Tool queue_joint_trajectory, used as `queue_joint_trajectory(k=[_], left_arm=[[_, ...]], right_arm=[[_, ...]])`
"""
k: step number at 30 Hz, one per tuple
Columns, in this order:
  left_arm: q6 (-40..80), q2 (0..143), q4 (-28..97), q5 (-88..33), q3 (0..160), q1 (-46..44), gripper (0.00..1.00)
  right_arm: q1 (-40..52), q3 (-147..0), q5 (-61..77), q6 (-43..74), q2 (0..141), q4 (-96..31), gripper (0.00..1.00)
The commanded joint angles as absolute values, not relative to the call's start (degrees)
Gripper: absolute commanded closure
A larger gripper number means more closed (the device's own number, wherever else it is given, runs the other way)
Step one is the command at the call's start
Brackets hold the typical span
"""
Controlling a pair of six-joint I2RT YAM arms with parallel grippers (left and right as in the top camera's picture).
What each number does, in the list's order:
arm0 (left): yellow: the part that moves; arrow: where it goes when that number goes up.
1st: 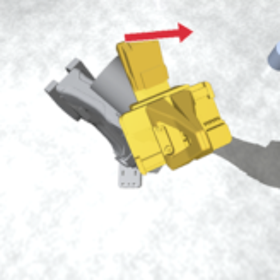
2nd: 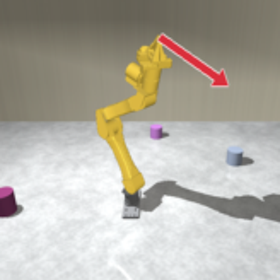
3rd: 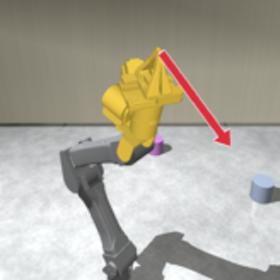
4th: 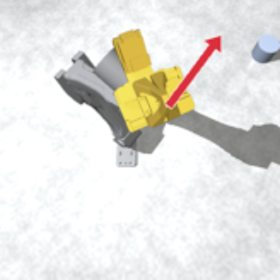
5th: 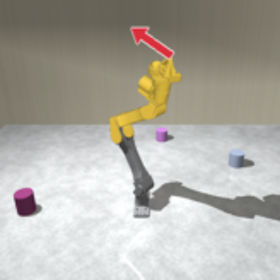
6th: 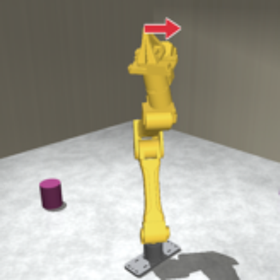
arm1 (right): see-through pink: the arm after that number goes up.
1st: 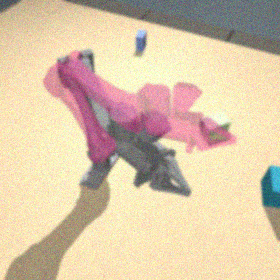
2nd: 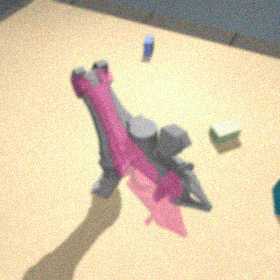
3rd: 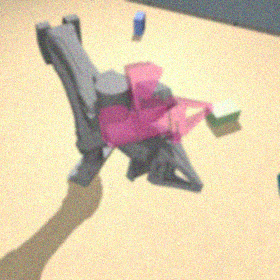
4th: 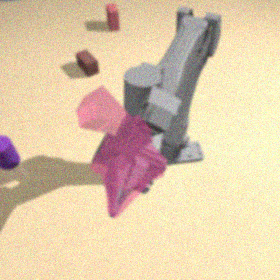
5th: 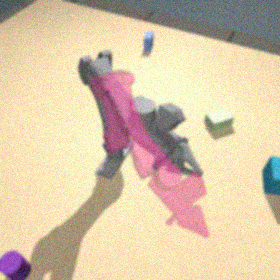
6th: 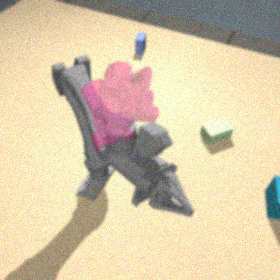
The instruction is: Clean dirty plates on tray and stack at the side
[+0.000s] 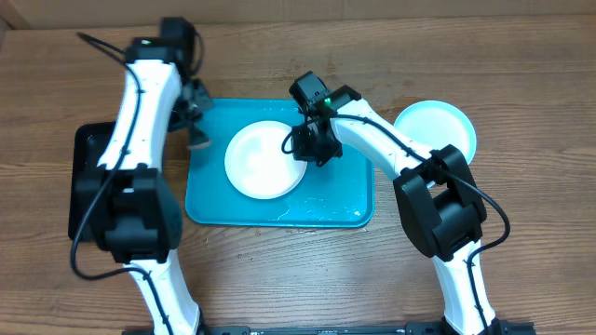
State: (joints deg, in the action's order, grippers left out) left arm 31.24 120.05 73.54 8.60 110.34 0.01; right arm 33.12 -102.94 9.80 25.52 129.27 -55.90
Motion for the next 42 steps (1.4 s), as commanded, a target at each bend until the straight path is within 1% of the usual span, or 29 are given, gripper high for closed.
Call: queue_joint_trajectory(k=[1, 4, 5, 9, 12, 16, 18, 20, 23, 26, 29, 30, 32, 34, 38, 39, 41, 42], left_arm=[[31.7, 116.5, 75.6, 7.5, 112.5, 4.5, 0.96], [31.8, 116.7, 78.6, 7.9, 111.8, 9.6, 0.96], [31.8, 116.7, 79.8, 7.9, 110.5, 13.5, 0.96], [31.8, 116.7, 78.1, 7.4, 106.2, 20.6, 0.96], [31.7, 116.7, 75.1, 7.0, 102.7, 25.0, 0.96], [31.7, 116.7, 72.8, 5.1, 100.2, 29.9, 0.96], [30.8, 116.7, 71.7, 2.6, 99.5, 31.5, 0.96], [27.0, 116.7, 70.9, -2.6, 99.5, 32.7, 0.96], [24.2, 116.8, 70.0, -6.4, 99.5, 32.6, 0.96], [24.2, 116.9, 69.6, -7.4, 99.5, 31.8, 0.96], [24.2, 116.9, 67.4, -7.1, 98.1, 30.9, 0.96], [24.2, 116.9, 66.2, -6.8, 97.1, 30.7, 0.94], [24.2, 116.9, 63.8, -5.4, 95.1, 30.3, 0.84], [24.2, 116.9, 62.8, -3.9, 93.9, 30.3, 0.80], [24.2, 116.9, 62.8, -4.9, 94.0, 31.0, 0.84], [24.2, 116.9, 63.1, -5.3, 94.3, 31.2, 0.82], [24.2, 116.9, 63.8, -6.2, 94.8, 31.9, 0.71], [24.2, 116.9, 64.6, -7.0, 95.5, 32.4, 0.69]], right_arm=[[34.8, -109.4, 2.7, 21.9, 124.4, -58.1, 0.96], [36.9, -114.2, -6.7, 20.3, 123.7, -62.7, 0.96], [38.8, -117.2, -15.2, 20.3, 123.8, -66.0, 0.96], [42.1, -119.6, -29.3, 19.4, 123.7, -68.7, 0.96], [44.2, -119.7, -35.3, 19.5, 123.7, -69.4, 0.96], [46.8, -119.7, -38.9, 19.4, 123.7, -70.5, 0.96], [47.9, -119.7, -41.6, 19.4, 123.7, -70.9, 0.96], [49.2, -119.7, -47.2, 19.3, 123.7, -71.1, 0.96], [50.6, -119.7, -53.2, 15.9, 123.7, -71.0, 0.96], [52.1, -119.7, -60.0, 10.7, 123.7, -70.8, 0.96], [53.5, -119.7, -65.8, 10.0, 123.7, -70.5, 0.96], [54.0, -119.7, -66.7, 10.0, 123.7, -70.0, 0.96], [54.7, -119.7, -67.3, 9.9, 123.7, -69.3, 0.96], [55.2, -119.7, -68.0, 9.2, 123.7, -69.3, 0.96], [56.5, -119.7, -68.8, 7.4, 123.7, -69.6, 0.96], [56.8, -119.7, -69.3, 6.7, 123.7, -69.5, 0.96], [57.3, -119.7, -71.5, 5.4, 123.7, -69.5, 0.96], [57.6, -119.7, -73.8, 5.5, 123.7, -69.5, 0.96]])
